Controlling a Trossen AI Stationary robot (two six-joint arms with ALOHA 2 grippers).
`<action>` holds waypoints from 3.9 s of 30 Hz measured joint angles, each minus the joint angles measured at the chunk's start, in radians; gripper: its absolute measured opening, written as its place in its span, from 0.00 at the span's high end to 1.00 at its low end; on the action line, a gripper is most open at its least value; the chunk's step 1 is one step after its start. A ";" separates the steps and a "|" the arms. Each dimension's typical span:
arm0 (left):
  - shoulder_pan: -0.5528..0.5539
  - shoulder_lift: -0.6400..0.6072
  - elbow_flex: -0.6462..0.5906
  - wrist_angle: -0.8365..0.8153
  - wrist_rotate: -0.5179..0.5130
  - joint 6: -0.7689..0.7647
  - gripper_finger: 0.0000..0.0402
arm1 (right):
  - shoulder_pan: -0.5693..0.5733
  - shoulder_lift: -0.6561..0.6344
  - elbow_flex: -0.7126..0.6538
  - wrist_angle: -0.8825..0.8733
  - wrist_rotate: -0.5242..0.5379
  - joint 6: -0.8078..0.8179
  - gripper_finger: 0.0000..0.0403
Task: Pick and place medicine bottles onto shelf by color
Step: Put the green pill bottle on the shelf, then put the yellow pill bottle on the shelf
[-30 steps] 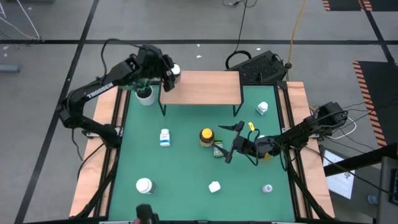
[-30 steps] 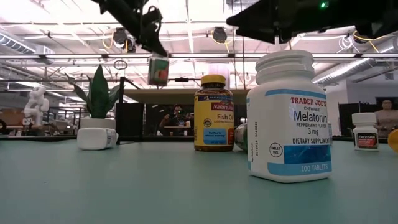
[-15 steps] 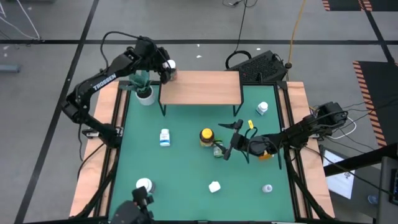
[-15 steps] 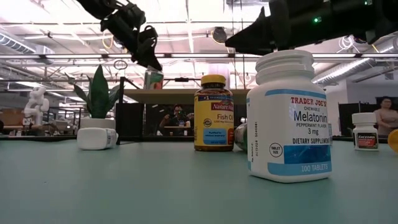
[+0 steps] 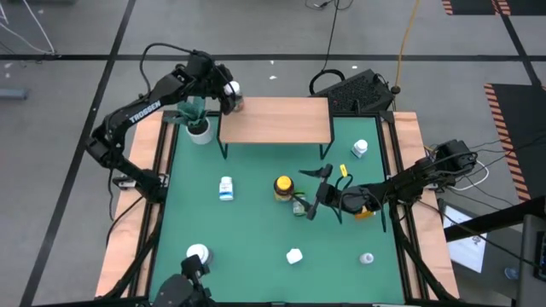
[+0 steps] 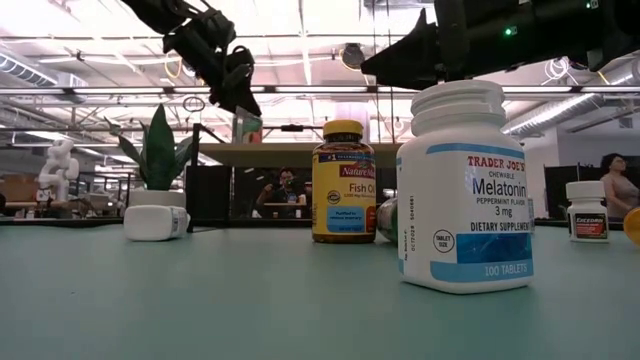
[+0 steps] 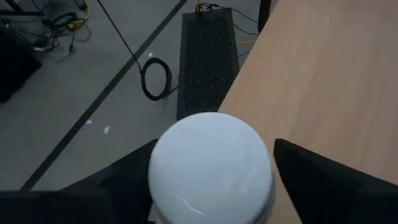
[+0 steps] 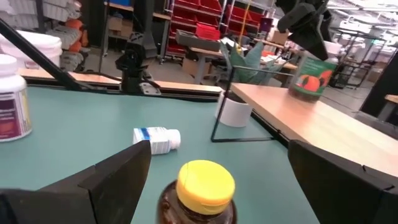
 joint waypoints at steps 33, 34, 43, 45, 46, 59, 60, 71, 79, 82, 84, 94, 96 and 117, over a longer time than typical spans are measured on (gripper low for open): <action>-0.234 -0.047 0.164 -0.059 -0.116 0.001 0.13 | -0.002 0.000 0.000 -0.008 -0.050 0.018 0.07; -0.249 -0.056 0.164 -0.044 -0.132 0.007 0.13 | -0.002 0.000 0.000 -0.008 -0.050 0.018 0.07; -0.429 -0.217 0.160 -0.120 -0.155 0.000 0.20 | -0.002 0.000 0.000 -0.039 -0.050 0.018 0.07; -0.487 -0.258 0.117 -0.131 -0.155 -0.024 0.22 | -0.002 0.000 0.000 -0.056 -0.050 0.018 0.07; -0.519 -0.278 0.083 -0.127 -0.154 -0.037 0.24 | -0.002 0.000 0.000 -0.057 -0.050 0.018 0.07; -1.005 -0.501 -0.451 0.220 -0.332 -0.359 0.39 | 0.036 0.000 0.000 0.044 -0.257 -0.030 0.07; -1.041 -0.506 -0.469 0.240 -0.338 -0.377 0.40 | 0.031 0.000 0.000 0.038 -0.253 -0.032 0.07; -1.215 -0.487 -0.565 0.495 -0.502 -0.306 0.41 | -0.017 0.000 0.000 0.016 -0.232 0.122 0.07; -1.209 -0.487 -0.564 0.494 -0.524 -0.390 0.41 | -0.013 0.000 0.000 0.051 -0.335 0.150 0.07; -1.209 -0.487 -0.564 0.494 -0.524 -0.384 0.41 | -0.013 0.000 0.000 0.051 -0.335 0.149 0.07; -1.209 -0.487 -0.564 0.493 -0.533 -0.376 0.41 | -0.013 0.000 0.000 0.049 -0.335 0.141 0.07; -1.127 -0.318 -0.564 0.653 -0.551 -0.292 0.41 | -0.002 -0.001 0.000 0.043 -0.328 0.032 0.07; -1.110 -0.245 -0.564 0.719 -0.552 -0.292 0.41 | 0.038 -0.025 0.000 0.021 -0.273 -0.063 0.07; -1.083 0.111 -0.422 0.824 -0.707 -0.273 0.41 | 0.319 -0.297 -0.172 -0.180 0.184 0.071 0.07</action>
